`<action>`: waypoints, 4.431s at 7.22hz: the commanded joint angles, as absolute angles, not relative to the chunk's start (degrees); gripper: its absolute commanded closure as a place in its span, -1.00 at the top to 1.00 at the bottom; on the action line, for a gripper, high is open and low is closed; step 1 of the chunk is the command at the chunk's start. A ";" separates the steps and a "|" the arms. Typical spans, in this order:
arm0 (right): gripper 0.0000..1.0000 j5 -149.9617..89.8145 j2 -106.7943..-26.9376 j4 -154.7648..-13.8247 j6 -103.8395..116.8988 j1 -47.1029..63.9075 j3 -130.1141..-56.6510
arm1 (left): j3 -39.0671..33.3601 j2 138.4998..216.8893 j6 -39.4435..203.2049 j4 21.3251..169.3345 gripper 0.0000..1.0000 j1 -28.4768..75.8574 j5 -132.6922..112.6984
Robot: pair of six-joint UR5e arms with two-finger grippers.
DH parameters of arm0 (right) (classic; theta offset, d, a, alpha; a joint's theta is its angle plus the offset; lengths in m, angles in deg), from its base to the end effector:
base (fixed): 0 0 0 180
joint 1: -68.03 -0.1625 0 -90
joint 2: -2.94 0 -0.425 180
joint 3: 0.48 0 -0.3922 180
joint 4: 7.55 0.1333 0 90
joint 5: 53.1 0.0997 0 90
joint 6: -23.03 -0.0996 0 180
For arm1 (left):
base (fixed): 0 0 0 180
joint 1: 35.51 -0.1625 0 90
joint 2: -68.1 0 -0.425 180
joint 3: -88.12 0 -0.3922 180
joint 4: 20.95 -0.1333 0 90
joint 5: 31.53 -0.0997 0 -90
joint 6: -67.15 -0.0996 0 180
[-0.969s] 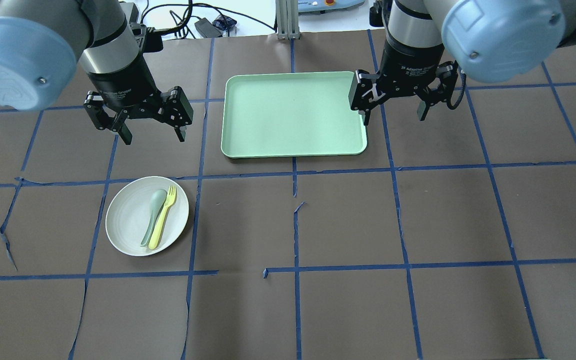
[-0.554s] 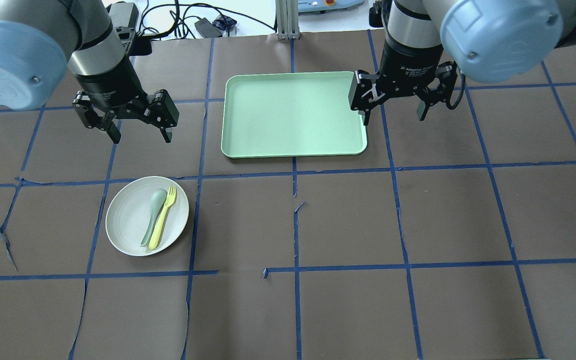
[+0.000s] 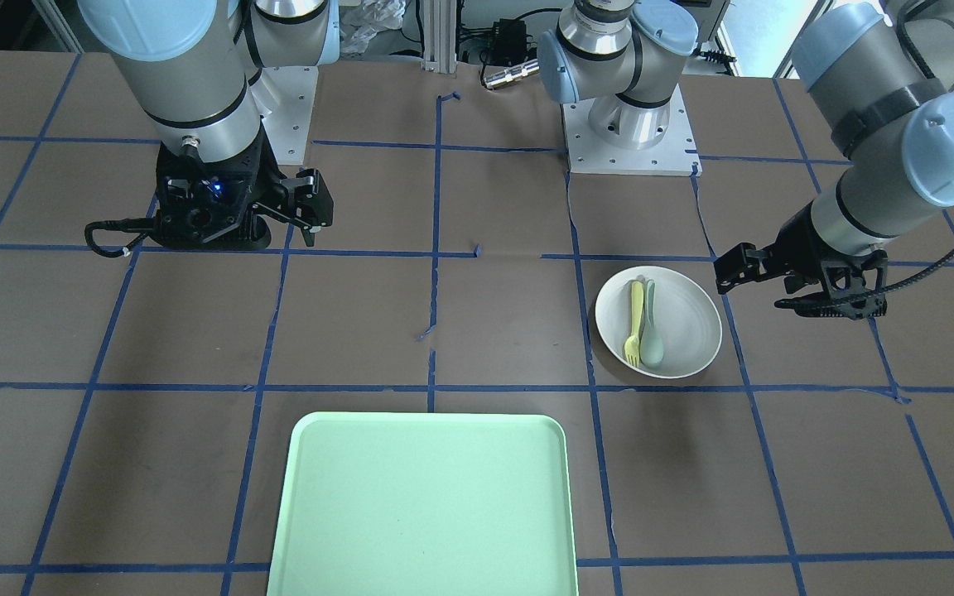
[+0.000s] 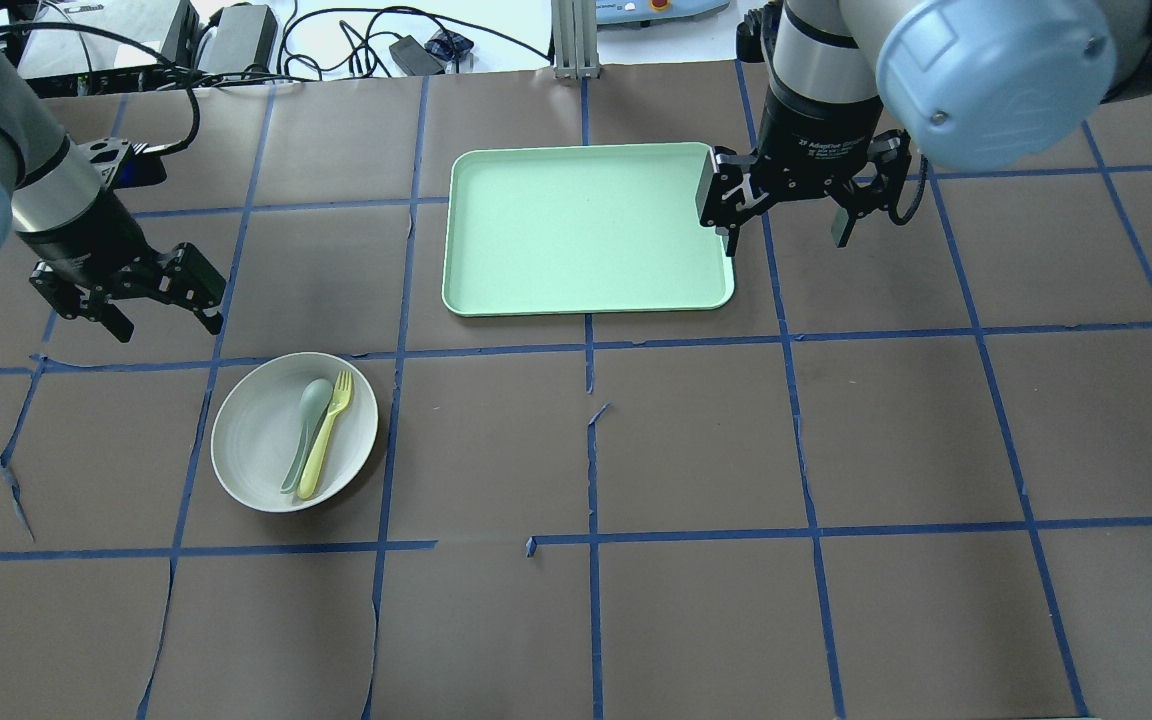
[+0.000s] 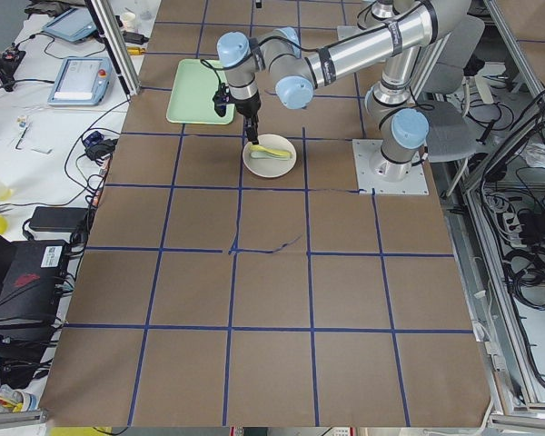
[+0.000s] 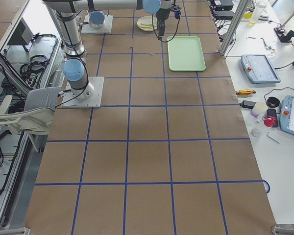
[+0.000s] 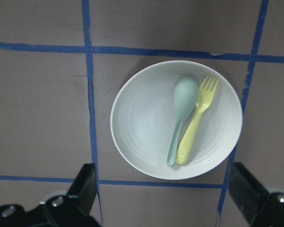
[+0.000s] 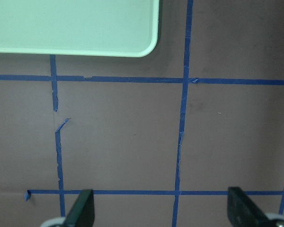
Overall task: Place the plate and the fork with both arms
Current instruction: 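Move the left gripper down to the rim of the white plate, then close the left gripper on the plate rim, then slide the plate with the left gripper onto the mint-green tray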
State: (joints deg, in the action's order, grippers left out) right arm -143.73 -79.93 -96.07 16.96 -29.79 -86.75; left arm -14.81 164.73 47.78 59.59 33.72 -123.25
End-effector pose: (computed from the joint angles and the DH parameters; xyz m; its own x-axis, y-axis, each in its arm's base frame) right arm 0.2038 -0.5122 0.4532 -0.9993 -0.0318 0.0199 -0.0301 0.9961 0.0834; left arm 0.0552 -0.5131 0.3379 -0.9992 -0.0244 0.0303 -0.0188 0.9843 0.1752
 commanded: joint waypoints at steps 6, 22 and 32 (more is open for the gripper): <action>1.00 -143.54 -79.50 -96.40 16.79 -29.88 -87.75 | -27.90 173.56 37.97 43.39 0.62 27.95 -119.24; 1.00 -143.54 -79.15 -96.41 16.79 -29.88 -87.75 | -7.43 177.95 61.10 54.86 -1.00 38.63 -98.78; 1.00 -143.45 -79.15 -96.32 16.88 -29.96 -87.75 | 8.83 200.54 74.98 37.41 -1.00 57.04 -93.58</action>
State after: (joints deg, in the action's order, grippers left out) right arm -143.51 -79.15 -96.27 16.88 -29.96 -87.75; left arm 7.80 199.30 75.15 37.98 56.78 -93.55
